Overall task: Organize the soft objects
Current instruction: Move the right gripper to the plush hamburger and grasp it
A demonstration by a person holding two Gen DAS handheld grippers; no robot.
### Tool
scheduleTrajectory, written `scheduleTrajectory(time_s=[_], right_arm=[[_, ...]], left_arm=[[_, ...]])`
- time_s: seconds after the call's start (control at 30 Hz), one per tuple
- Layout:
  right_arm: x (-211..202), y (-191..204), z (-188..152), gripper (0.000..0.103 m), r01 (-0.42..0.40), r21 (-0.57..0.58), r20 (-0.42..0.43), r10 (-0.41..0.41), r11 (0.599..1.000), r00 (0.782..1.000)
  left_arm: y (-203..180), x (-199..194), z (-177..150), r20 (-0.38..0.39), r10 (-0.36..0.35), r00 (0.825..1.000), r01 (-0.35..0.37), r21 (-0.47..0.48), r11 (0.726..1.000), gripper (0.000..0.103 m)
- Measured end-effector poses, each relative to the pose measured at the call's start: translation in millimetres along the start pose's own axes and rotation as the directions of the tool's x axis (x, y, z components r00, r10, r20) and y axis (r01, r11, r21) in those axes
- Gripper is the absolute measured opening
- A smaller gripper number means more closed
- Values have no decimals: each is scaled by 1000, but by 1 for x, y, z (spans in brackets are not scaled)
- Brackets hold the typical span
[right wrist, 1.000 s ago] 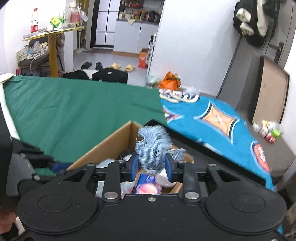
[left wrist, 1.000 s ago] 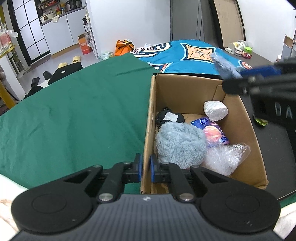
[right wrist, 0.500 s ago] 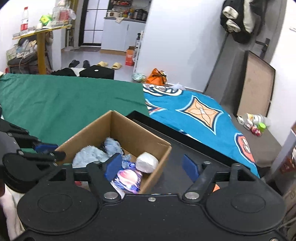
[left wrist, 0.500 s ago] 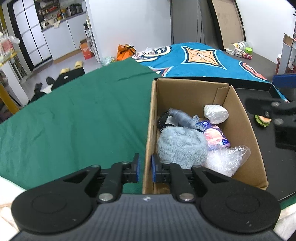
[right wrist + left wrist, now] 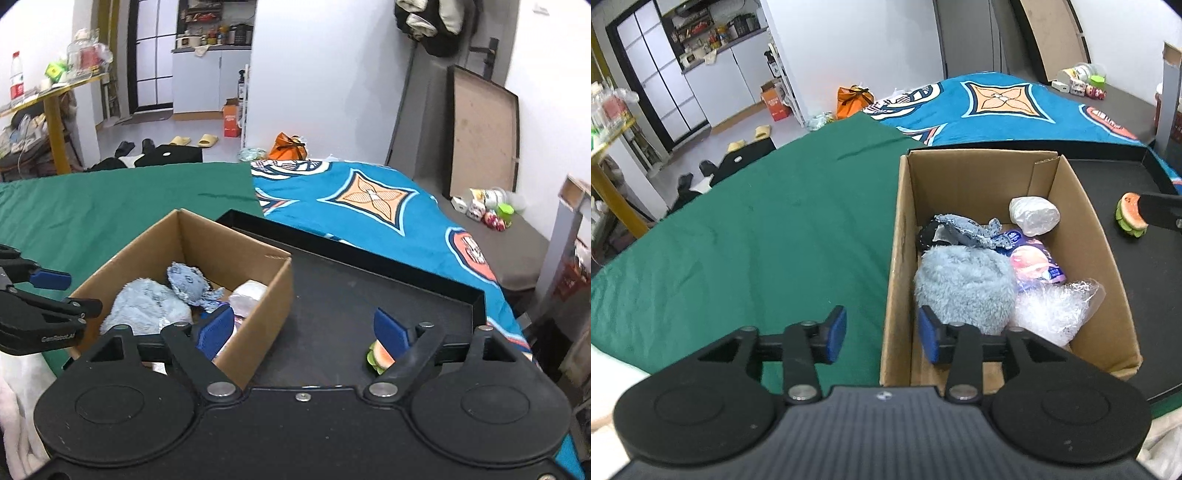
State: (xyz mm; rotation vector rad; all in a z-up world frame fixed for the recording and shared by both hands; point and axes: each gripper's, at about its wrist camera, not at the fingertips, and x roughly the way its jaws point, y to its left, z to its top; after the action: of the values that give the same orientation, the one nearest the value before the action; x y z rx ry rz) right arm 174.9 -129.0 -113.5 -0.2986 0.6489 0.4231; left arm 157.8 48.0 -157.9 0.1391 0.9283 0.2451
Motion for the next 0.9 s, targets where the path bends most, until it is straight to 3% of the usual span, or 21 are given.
scheduleTrajectory(time_s=[0.27,0.4,0.9], right_arm=[[14,-27,-17,83,0,91,3,-1,996,1000],[23,-46,-28,83,-26,184,-8,28,983,1000],[56,-88,-63,83,18,316,-39,-6,949,999]], left_arm=[[-8,-1,3,-7,29,1000,-29,51,998,55],[-8,-1,9,-18,47,999,-46,53,998,56],[-25,-3,40,-6,77,997,-76,99,992,61]])
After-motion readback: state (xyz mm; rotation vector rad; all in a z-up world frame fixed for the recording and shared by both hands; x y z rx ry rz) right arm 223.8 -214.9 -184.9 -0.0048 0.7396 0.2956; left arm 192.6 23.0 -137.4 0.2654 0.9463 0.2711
